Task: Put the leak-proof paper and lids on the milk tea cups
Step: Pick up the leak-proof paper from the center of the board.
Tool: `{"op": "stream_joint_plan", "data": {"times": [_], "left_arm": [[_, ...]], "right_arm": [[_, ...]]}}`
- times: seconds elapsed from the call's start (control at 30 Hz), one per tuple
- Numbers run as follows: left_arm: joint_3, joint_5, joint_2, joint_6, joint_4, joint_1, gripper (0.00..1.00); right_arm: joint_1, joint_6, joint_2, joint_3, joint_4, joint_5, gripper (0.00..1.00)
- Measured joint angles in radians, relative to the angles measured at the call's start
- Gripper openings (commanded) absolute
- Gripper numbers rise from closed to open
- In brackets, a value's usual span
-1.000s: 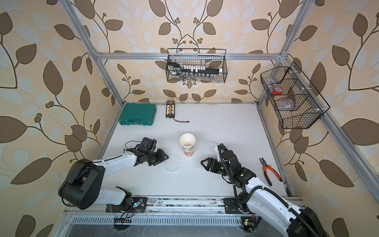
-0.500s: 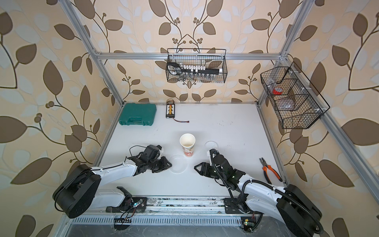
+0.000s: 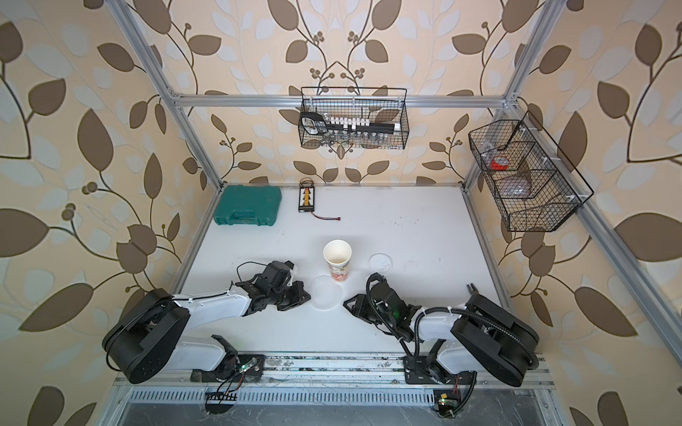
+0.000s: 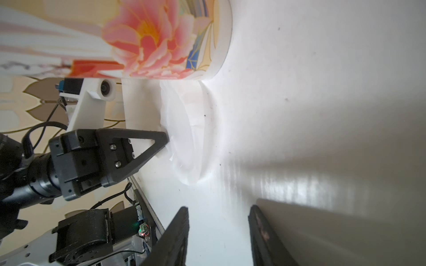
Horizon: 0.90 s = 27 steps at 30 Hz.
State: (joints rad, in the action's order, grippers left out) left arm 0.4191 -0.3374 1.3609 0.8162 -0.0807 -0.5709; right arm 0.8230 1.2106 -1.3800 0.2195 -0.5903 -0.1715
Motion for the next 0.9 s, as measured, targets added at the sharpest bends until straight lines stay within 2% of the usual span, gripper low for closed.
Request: {"op": "stream_joint_plan", "data": {"times": [0.3, 0.47, 0.6, 0.77, 0.9], "left_arm": [[-0.034, 0.013, -0.081, 0.011, 0.067, -0.006, 0.0], [-0.042, 0.05, -0.219, 0.024, 0.193, -0.006, 0.0], [-0.041, 0.083, -0.362, 0.027, 0.299, -0.006, 0.0], [-0.008, 0.122, -0.525, 0.029, 0.461, -0.006, 0.0], [0.072, 0.139, -0.58, 0.03, 0.554, -0.006, 0.0]], "right_arm": [[0.015, 0.027, -0.026, 0.013, -0.032, 0.026, 0.43], [0.016, 0.017, 0.027, 0.018, -0.002, 0.041, 0.44], [0.019, -0.009, 0.135, 0.027, 0.092, 0.068, 0.48], [0.019, -0.077, 0.363, 0.058, 0.266, 0.141, 0.66], [0.019, -0.131, 0.513, 0.092, 0.397, 0.196, 0.76]]}}
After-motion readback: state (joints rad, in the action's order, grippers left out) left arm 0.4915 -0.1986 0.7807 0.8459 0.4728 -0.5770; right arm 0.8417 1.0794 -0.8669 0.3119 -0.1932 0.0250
